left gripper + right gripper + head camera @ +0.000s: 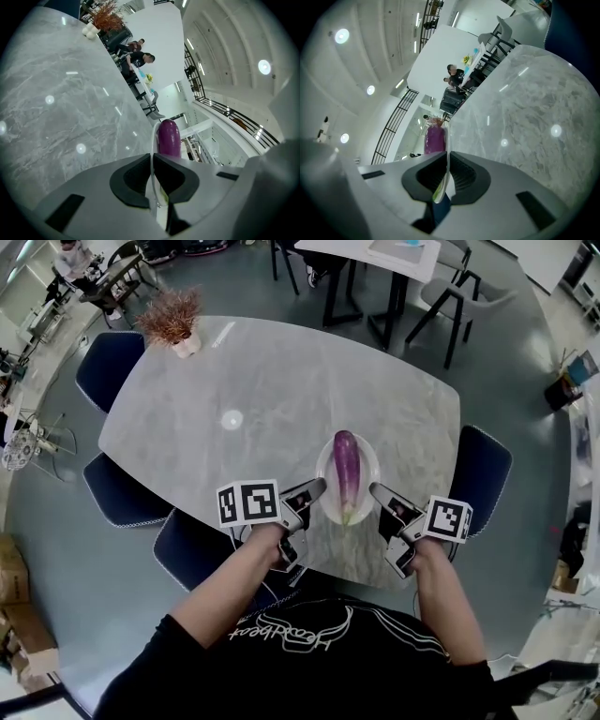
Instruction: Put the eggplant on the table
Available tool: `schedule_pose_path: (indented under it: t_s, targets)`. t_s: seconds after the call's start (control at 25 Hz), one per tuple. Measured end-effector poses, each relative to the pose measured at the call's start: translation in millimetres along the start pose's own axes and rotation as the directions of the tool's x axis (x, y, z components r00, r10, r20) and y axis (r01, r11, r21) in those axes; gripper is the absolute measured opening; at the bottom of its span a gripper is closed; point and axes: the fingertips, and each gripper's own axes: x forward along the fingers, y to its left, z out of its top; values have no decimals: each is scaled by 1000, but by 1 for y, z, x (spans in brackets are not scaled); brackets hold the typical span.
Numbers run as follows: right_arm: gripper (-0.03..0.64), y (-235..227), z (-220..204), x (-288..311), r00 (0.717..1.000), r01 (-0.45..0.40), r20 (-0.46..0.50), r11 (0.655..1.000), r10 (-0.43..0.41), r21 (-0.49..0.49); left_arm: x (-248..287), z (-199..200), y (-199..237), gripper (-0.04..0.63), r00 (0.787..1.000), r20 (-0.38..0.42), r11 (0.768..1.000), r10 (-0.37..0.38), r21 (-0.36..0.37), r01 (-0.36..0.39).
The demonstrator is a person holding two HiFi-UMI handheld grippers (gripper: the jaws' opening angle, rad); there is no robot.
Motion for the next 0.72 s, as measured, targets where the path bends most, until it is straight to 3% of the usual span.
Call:
schedule_pose_path:
  t_s: [0.72]
  targets:
    - [18,-93,1,32,979,202,-57,975,-197,97,45,4,76,25,996,-39,990,85,-111,-89]
